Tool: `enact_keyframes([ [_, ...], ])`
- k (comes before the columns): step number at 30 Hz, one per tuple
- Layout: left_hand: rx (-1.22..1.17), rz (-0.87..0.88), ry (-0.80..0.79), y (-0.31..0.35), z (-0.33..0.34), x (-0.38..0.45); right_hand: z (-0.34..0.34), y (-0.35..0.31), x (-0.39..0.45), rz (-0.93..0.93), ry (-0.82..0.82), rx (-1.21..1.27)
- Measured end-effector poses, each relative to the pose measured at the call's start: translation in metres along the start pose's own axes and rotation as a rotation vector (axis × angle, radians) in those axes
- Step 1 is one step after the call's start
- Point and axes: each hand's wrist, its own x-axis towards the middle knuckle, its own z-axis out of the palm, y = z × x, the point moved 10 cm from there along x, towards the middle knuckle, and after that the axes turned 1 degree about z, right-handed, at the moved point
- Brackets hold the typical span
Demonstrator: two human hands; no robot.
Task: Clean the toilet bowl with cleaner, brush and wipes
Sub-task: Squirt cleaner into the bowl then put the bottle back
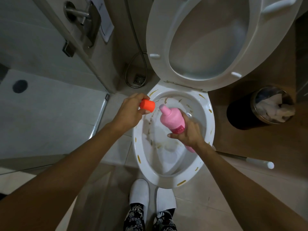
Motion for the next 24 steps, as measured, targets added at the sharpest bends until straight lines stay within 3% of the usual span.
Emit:
enact_keyframes([
  [10,0.097,0.153,-0.140,0.040,0.016,-0.054,0.017,-0.023,-0.050,-0.105,0.026,0.003],
  [15,0.020,0.241,-0.155,0.052,0.012,-0.078,0.021,-0.033,-0.067,-0.117,0.030,-0.004],
  [19,-0.046,0.149,-0.117,0.052,-0.005,-0.087,0.023,-0.036,-0.076,-0.121,0.050,0.041],
  [24,0.102,0.054,-0.077,0.043,-0.016,-0.101,0.030,-0.045,-0.084,-0.158,0.037,0.046],
])
